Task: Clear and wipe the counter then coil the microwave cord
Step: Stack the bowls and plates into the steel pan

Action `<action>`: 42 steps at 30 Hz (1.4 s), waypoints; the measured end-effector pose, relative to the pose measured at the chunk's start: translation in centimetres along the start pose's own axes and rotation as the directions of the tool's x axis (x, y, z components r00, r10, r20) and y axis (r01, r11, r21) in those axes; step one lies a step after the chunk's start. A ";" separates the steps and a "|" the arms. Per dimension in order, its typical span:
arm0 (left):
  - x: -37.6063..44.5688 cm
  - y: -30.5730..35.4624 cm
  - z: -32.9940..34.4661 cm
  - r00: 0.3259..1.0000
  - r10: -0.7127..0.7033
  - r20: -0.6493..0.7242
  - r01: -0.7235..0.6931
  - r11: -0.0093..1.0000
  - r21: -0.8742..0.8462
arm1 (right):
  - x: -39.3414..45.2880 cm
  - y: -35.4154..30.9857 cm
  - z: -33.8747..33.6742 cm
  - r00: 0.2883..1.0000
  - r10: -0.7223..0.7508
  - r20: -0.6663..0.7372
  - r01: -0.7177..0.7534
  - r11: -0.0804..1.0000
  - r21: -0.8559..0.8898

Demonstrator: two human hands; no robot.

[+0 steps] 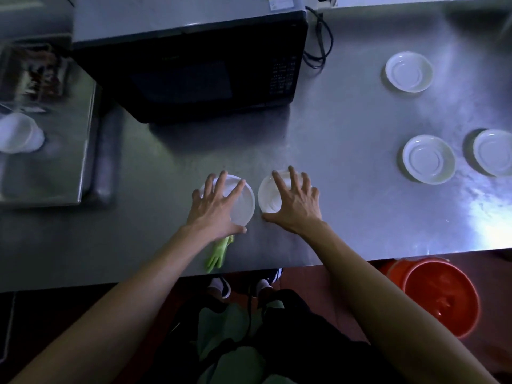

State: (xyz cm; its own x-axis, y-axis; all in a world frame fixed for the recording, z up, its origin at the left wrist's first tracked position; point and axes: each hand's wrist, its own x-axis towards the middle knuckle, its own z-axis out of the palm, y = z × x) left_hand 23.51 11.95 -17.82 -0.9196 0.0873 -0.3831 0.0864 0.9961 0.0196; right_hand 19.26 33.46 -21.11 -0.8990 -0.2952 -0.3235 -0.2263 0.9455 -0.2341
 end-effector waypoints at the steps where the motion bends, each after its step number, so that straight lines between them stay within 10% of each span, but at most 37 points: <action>1: 0.0 -0.4 -0.2 1.000 -0.008 -0.008 0.008 1.000 -0.005 | 0.3 -0.5 -0.3 1.000 -0.014 -0.011 0.014 1.000 0.000; 42: -4.4 -46.6 -0.2 0.946 -0.322 -0.044 0.290 0.898 -0.331 | 11.4 -44.0 -2.5 0.971 -0.235 -0.039 0.230 0.968 -0.101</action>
State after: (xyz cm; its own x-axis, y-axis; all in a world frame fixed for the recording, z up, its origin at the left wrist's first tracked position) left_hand 23.46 -34.89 -16.84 -0.9143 -0.2373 -0.3281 -0.3160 0.9248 0.2117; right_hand 18.09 -11.16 -12.23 -0.8345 -0.5038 -0.2231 -0.4642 0.8609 -0.2081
